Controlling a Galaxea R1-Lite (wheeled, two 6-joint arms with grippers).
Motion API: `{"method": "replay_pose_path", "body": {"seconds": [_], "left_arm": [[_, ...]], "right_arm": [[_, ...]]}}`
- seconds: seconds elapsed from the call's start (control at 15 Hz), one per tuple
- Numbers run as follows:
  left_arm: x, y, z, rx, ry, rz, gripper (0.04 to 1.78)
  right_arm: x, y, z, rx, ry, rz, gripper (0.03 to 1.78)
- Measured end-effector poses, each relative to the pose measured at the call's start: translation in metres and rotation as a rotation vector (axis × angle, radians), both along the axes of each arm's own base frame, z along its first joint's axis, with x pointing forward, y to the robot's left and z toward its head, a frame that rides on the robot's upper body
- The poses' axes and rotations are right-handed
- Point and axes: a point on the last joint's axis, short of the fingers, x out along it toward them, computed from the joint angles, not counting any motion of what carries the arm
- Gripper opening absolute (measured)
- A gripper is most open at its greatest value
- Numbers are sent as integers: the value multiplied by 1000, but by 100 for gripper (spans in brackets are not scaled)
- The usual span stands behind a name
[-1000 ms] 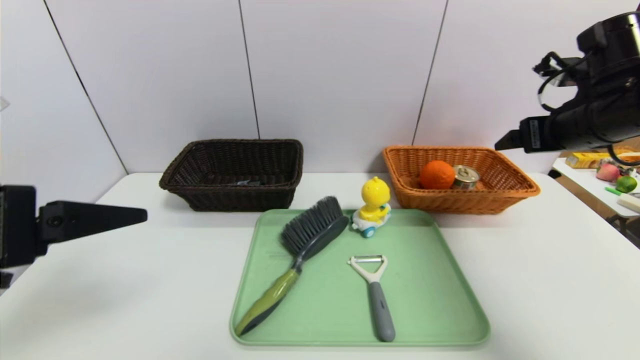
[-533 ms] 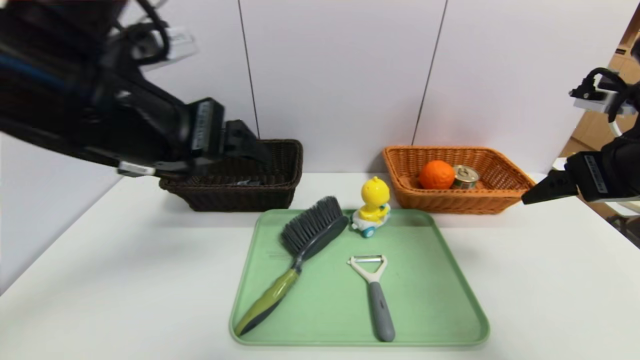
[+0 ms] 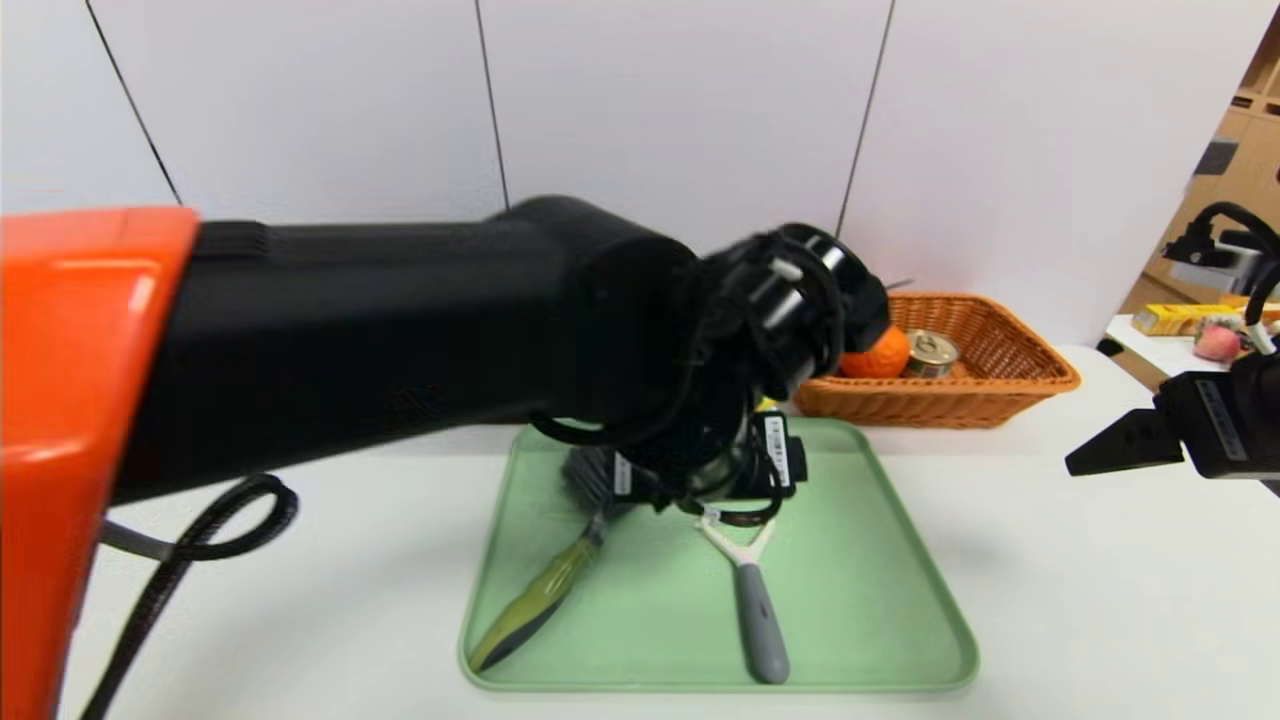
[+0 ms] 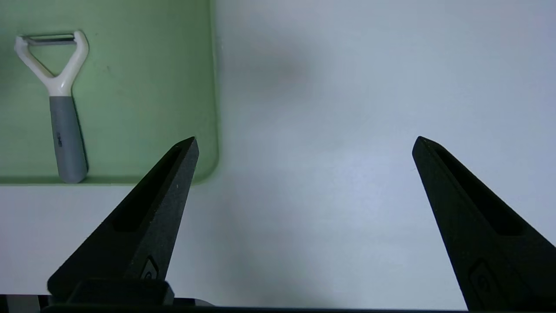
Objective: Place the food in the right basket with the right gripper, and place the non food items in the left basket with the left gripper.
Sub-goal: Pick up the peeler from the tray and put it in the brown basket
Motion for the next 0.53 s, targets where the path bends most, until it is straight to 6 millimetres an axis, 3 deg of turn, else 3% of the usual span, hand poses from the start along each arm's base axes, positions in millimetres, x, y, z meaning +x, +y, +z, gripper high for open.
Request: {"method": "replay_pose_path", "body": {"seconds": [0.27, 0.53], "left_arm": [[-3, -19, -31, 77, 54, -39, 169], [-9, -26, -43, 87, 131, -119, 169]], "right_arm": [[-3, -1, -10, -5, 38, -4, 169], [-5, -2, -11, -5, 42, -9, 169]]}}
